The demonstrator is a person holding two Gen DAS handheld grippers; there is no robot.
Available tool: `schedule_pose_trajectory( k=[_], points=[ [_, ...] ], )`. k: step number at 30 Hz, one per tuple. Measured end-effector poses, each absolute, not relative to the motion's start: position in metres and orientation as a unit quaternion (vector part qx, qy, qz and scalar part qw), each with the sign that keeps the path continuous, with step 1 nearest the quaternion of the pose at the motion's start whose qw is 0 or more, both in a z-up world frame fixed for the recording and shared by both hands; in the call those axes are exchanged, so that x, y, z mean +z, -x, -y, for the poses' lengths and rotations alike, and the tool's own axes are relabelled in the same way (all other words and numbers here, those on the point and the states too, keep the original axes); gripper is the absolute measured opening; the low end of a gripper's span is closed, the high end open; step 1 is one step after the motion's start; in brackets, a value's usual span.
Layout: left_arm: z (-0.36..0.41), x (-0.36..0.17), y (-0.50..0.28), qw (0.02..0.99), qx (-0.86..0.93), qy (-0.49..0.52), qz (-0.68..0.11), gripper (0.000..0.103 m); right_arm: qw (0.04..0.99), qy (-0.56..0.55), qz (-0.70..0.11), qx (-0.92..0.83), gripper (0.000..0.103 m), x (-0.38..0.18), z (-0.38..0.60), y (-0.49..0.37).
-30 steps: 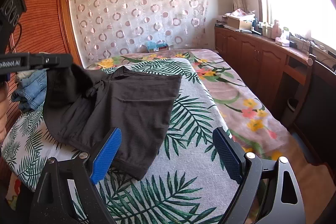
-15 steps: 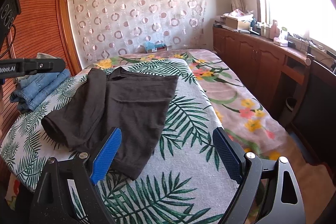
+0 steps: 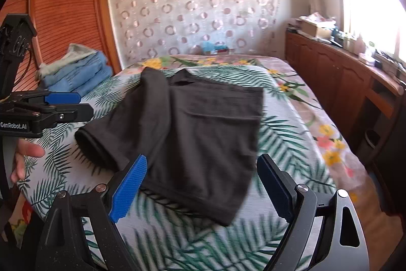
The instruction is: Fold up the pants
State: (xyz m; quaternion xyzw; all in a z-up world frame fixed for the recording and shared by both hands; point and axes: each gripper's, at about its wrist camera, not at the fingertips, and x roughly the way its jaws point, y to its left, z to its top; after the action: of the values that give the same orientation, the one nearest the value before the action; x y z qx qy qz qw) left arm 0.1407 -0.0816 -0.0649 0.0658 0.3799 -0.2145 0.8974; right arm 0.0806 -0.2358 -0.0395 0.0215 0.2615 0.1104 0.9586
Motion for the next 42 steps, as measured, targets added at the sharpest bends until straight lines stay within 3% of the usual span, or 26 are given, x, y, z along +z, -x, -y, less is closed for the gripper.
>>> schedule_pose_trajectory(
  k=[9, 21, 23, 26, 29, 42],
  points=[
    [0.044, -0.086, -0.135, 0.895, -0.192, -0.052, -0.399, 0.08, 0.949, -0.006, -0.275, 0.153, 0.088, -0.042, 0.224, -0.088],
    [0.027, -0.105, -0.132, 0.89, -0.181, -0.037, -0.416, 0.08, 0.928, 0.017, -0.312, 0.203, 0.042, -0.045, 0.234, -0.096],
    [0.028, -0.106, -0.132, 0.89, -0.182, -0.035, -0.416, 0.08, 0.924, 0.018, -0.322, 0.207, 0.028, -0.046, 0.239, -0.096],
    [0.029, -0.106, -0.13, 0.89, -0.183, -0.035, -0.417, 0.08, 0.921, 0.019, -0.327, 0.213, 0.016, -0.042, 0.243, -0.1],
    [0.031, -0.106, -0.129, 0.889, -0.187, -0.034, -0.416, 0.08, 0.92, 0.025, -0.325, 0.217, 0.008, -0.036, 0.249, -0.102],
    [0.05, -0.088, -0.121, 0.89, -0.215, -0.043, -0.4, 0.08, 0.941, 0.027, -0.278, 0.19, 0.003, -0.003, 0.289, -0.086]
  ],
)
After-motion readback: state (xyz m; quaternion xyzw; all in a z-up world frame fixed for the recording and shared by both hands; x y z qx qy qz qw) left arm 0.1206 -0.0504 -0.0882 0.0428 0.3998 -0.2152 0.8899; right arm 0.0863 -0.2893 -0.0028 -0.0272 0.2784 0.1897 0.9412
